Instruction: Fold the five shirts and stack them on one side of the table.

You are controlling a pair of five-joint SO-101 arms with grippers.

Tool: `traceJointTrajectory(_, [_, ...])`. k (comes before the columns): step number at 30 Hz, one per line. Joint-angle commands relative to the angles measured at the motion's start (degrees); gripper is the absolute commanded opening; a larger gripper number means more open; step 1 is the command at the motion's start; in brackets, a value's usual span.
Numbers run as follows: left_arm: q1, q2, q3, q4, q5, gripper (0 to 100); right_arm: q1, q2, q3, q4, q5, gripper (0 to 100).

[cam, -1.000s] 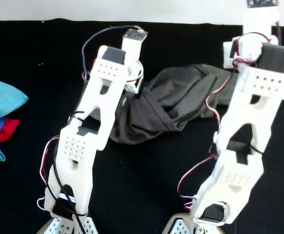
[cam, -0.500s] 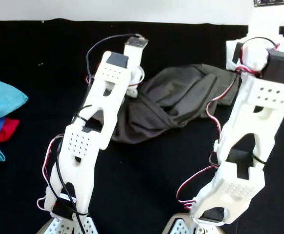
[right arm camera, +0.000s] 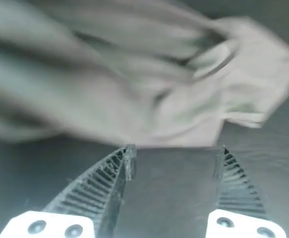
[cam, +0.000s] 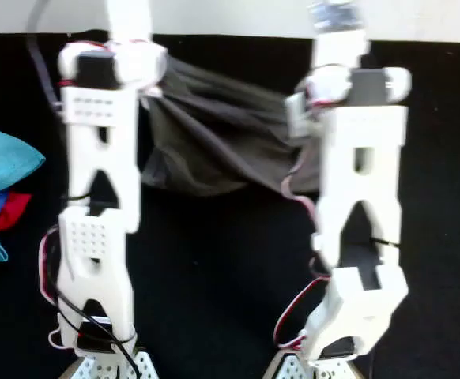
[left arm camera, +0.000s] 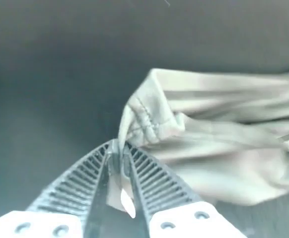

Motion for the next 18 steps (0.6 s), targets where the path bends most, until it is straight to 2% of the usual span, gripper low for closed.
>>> traceJointTrajectory(1, [-4.88, -3.47, -5.32, 0.26, 0.26, 1, -8.75, -2.42, 8.48, -2.42, -0.26, 25.2])
traceJointTrajectory(5, [-7.96, -3.74, -6.2, 0.26, 0.26, 1, -13.49, -2.33, 22.9, -15.6, 1.76, 25.2])
traceJointTrajectory(10, [-10.95, -4.0, -6.73, 0.53, 0.26, 1, -13.58, -2.33, 38.81, -37.41, 1.76, 25.4])
traceJointTrajectory(14, [-12.79, -4.88, -8.48, 0.79, 0.26, 1, -9.1, -2.24, 45.32, -52.62, 1.58, 25.5])
traceJointTrajectory(18, [-11.38, -9.98, -8.31, 2.29, 0.26, 1, -3.38, -2.15, 46.73, -61.49, 1.58, 25.5])
